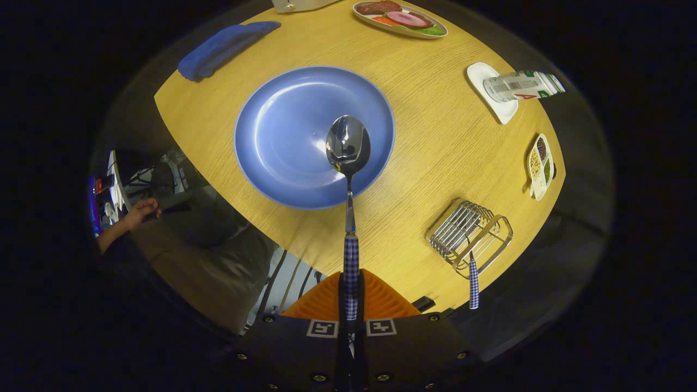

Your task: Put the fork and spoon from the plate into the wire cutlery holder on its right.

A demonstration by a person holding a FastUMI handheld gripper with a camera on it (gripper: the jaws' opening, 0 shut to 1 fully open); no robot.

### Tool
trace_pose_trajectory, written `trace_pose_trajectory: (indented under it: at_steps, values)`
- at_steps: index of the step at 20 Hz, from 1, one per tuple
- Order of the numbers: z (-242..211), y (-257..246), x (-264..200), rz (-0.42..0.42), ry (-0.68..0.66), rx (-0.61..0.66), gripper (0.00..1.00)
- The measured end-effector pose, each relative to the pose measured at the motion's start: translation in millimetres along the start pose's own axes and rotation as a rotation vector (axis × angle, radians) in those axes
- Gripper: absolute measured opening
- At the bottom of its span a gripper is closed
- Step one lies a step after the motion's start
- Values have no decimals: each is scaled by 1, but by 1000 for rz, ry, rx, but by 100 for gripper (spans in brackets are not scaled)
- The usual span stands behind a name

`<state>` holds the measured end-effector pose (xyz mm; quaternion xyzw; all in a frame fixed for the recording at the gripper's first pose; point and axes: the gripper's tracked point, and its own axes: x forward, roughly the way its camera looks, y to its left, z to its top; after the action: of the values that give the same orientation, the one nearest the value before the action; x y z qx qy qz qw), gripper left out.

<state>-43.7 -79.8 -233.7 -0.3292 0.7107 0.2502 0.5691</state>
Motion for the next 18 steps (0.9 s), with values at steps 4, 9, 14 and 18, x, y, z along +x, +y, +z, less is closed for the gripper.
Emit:
trace_pose_trajectory:
  at_steps: [4, 9, 14, 18]
  values:
    - [-20, -17, -13, -21, 38, -28, 4]
    - [-44, -48, -33, -56, 88, -31, 4]
    - [-65, -72, -42, -61, 128, -6, 4]
    - [-86, -97, -46, -69, 189, 13, 4]
